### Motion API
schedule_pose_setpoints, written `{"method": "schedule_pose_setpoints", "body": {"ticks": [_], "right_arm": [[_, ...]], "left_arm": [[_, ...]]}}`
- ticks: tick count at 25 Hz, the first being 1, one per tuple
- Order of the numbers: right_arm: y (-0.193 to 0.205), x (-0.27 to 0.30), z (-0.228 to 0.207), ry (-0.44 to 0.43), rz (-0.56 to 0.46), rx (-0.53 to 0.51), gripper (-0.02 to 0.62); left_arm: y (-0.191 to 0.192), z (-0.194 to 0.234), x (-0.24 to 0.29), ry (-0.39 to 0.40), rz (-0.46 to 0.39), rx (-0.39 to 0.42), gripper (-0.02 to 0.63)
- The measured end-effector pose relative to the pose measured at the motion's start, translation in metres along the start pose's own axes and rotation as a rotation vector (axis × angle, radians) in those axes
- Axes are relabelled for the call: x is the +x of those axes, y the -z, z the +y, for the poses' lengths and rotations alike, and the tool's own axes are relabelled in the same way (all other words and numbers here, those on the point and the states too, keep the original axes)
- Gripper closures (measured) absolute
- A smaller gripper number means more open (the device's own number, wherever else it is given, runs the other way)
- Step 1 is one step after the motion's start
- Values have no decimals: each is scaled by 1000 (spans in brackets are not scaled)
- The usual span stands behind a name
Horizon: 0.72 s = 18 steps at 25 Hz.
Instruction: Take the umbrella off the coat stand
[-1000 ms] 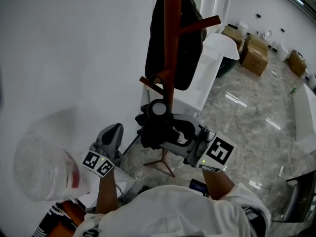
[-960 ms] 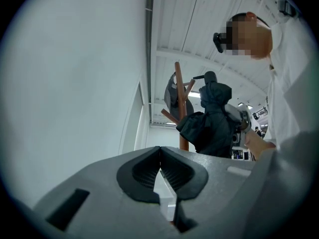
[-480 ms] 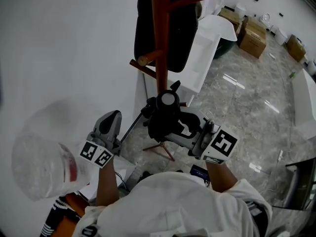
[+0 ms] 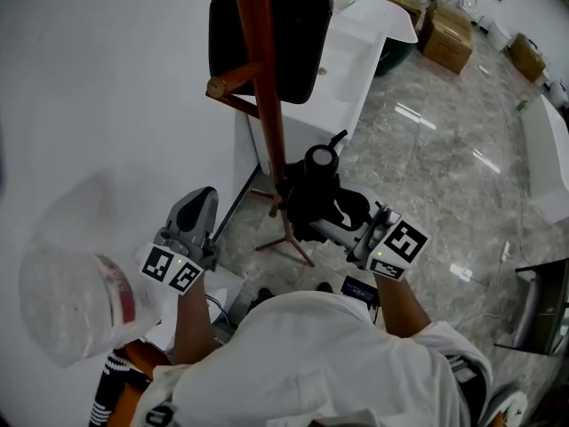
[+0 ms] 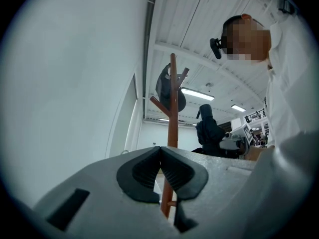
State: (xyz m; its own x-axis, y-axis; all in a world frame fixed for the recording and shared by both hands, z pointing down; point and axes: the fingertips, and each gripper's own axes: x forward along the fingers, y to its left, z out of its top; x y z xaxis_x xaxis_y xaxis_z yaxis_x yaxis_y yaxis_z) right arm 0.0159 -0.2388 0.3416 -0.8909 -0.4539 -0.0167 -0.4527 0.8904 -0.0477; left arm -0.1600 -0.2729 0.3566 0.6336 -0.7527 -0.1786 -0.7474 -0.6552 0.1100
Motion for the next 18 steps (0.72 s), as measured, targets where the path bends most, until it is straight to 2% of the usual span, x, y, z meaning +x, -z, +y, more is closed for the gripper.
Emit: {"method": "schedule_pose_setpoints", "body": {"ticks": [6,13,18], "right_arm": [[32,-24,-24,122,43,39,376],[68,-47,-48,264,93,3,376],[86,-56,-59,323,71,33,376]], "left_arm": [[20,-6,3,-1,29,-4,591],[45,1,0,-59,73,21,591],[60,5,-5,-105,89,49,591]]}}
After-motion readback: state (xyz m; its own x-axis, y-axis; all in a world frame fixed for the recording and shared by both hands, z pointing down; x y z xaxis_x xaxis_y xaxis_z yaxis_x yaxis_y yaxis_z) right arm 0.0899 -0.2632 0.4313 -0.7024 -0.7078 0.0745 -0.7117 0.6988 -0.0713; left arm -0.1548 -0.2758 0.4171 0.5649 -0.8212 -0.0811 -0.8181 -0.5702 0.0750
